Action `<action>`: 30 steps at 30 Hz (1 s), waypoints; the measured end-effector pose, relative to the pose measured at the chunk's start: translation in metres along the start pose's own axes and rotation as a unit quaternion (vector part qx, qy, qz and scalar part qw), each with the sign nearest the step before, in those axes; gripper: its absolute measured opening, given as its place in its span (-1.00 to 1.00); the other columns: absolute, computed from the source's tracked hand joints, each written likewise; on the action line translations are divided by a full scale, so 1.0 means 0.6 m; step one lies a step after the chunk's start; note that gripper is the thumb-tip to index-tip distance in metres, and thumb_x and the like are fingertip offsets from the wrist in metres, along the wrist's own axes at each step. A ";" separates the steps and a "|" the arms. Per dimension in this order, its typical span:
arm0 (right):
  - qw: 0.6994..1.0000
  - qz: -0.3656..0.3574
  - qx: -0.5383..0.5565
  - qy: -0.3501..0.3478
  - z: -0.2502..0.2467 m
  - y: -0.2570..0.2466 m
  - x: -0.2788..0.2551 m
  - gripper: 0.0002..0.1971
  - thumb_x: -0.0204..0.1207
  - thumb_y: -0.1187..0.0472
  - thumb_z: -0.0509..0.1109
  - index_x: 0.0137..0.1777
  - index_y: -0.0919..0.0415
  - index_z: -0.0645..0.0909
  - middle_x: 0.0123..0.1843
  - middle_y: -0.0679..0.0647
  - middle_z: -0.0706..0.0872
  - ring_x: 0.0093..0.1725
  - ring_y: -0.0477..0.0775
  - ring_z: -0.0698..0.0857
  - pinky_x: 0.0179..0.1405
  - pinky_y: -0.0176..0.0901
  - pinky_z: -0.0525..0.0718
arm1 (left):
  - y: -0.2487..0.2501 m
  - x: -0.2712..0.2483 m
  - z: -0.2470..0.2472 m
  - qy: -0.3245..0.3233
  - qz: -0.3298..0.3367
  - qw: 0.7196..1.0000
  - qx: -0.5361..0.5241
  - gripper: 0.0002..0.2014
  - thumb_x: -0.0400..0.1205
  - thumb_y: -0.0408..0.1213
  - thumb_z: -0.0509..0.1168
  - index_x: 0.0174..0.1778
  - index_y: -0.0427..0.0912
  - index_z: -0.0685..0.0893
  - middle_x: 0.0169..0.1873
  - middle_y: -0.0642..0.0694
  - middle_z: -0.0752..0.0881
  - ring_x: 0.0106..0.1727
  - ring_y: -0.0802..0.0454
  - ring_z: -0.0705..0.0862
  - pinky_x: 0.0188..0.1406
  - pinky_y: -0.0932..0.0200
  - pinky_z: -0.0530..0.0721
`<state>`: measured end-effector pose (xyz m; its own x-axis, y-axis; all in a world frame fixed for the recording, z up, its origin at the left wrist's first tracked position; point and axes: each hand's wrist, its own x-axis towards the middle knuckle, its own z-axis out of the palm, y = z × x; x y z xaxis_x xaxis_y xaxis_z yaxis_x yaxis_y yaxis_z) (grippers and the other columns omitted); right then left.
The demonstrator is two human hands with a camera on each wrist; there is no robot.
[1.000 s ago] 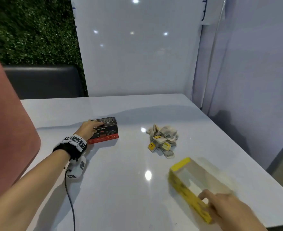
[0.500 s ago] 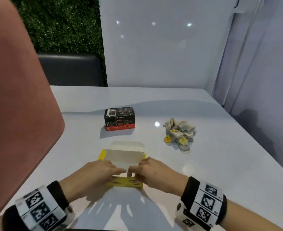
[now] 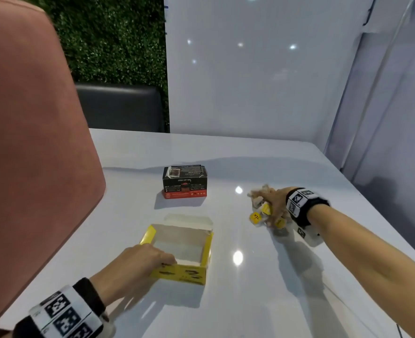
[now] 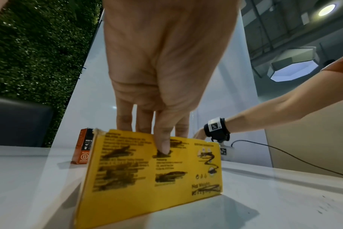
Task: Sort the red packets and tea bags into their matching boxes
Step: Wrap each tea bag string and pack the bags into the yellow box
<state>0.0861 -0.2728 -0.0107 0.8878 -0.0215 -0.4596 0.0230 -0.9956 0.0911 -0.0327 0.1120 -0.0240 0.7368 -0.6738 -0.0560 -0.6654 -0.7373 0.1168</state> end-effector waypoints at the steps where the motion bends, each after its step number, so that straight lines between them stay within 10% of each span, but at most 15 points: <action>1: 1.000 -0.008 0.006 -0.001 0.004 0.000 0.001 0.14 0.19 -0.12 0.62 0.62 -0.23 -0.12 0.65 0.08 0.13 0.59 0.10 0.26 0.50 -0.06 0.30 | 0.000 0.002 -0.001 0.000 -0.003 1.000 0.000 -0.81 0.63 -0.17 0.17 0.09 0.17 0.61 -0.10 0.12 0.71 -0.11 0.18 0.63 -0.25 0.24 0.50; 11: 0.995 -0.053 0.084 0.031 0.040 -0.061 -0.089 -0.15 0.22 -0.09 0.61 0.50 -0.13 0.28 0.46 0.02 0.44 0.44 0.18 0.42 0.38 -0.03 0.39 | 0.005 0.006 -0.012 -0.007 -0.057 0.997 -0.047 -0.74 0.58 -0.34 0.16 -0.34 0.13 0.48 -0.40 0.01 0.49 -0.32 0.09 0.49 -0.39 0.19 0.32; 18: 0.988 -0.123 0.087 0.015 0.148 -0.158 -0.212 0.00 0.05 -0.20 0.57 0.52 -0.24 0.18 0.41 0.04 0.42 0.39 0.20 0.32 0.36 0.09 0.47 | -0.002 0.002 -0.016 -0.017 -0.052 0.995 -0.082 -0.64 0.64 -0.31 0.17 -0.43 0.17 0.55 -0.49 0.08 0.44 -0.42 0.18 0.41 -0.44 0.33 0.32; 25: 0.988 -0.124 0.085 0.020 0.148 -0.164 -0.233 0.06 0.17 -0.14 0.60 0.61 -0.21 0.04 0.55 0.04 0.31 0.47 0.16 0.27 0.38 0.06 0.39 | -0.011 0.000 -0.003 0.069 -0.029 0.995 -0.068 -0.60 0.59 -0.35 0.31 0.32 0.09 0.58 0.17 0.13 0.63 0.21 0.11 0.60 0.15 0.18 0.58; 30: 0.968 -0.148 0.196 0.057 0.129 -0.137 -0.250 0.02 0.25 -0.09 0.59 0.60 -0.28 0.00 0.61 0.02 0.25 0.55 0.11 0.31 0.51 0.01 0.35 | 0.090 -0.025 -0.029 0.210 0.048 0.955 -0.206 -0.61 0.56 -0.38 0.37 0.30 0.00 0.62 0.16 0.11 0.69 0.13 0.27 0.63 0.12 0.48 0.52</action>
<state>-0.0846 -0.1949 -0.0175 0.9141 0.2581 -0.3128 0.1280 -0.9154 -0.3816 -0.0776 0.0833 0.0007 0.7159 -0.5941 0.3667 -0.6919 -0.5332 0.4868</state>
